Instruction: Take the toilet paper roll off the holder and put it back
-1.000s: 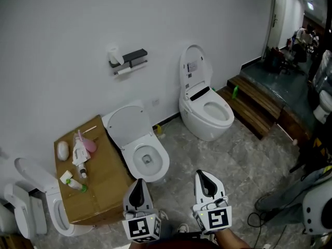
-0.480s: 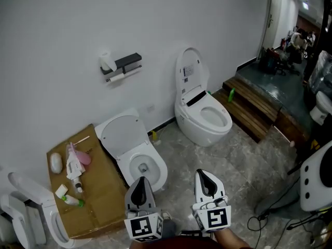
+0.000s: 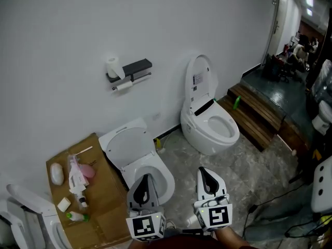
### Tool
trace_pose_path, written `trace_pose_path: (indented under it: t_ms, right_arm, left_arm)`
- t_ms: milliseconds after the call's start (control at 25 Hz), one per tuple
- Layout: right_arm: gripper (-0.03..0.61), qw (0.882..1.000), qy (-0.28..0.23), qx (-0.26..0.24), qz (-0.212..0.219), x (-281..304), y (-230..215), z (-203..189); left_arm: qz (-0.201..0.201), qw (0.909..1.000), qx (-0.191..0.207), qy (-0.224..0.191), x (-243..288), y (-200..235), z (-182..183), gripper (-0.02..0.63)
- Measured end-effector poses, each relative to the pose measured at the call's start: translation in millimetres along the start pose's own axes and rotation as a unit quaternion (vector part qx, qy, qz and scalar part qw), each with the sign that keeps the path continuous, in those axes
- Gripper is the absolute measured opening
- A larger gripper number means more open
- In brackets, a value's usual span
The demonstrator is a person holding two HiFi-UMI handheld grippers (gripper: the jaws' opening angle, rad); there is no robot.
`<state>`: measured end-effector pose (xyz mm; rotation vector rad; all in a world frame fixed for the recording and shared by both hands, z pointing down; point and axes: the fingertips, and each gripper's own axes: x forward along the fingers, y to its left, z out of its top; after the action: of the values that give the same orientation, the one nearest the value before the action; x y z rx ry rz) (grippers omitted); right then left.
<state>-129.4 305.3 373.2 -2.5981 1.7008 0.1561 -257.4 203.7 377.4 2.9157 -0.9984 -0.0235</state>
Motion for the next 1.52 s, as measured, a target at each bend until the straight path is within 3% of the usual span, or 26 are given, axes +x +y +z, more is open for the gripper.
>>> trace_pose_path:
  t_ms: [320,680,1080,1240,1520]
  right_arm:
    - [0.015,1.0,0.023,-0.011,0.004,50,11,-14]
    - [0.015,1.0,0.026,0.003,0.016,103,-14,-37]
    - [0.015,1.0,0.016,0.013,0.007,187,-135,-44]
    - [0.015,0.999,0.039,0.007,0.004,213,-191,-55]
    - [0.015,0.999,0.041,0.019,0.0,262,-267,-65]
  left_arm:
    - [0.0,1.0,-0.003,0.0,42,31,-3,0.015]
    - [0.004,0.9999,0.003,0.011,102,20,-19,0.015]
    - [0.002,0.9999,-0.011,0.011,233,-46,-23,0.015]
    - [-0.002,0.9998,-0.015,0.011,288,-78,-19,0.015]
    - [0.007,0.9998,0.008,0.014,364,-114,-21,0.015]
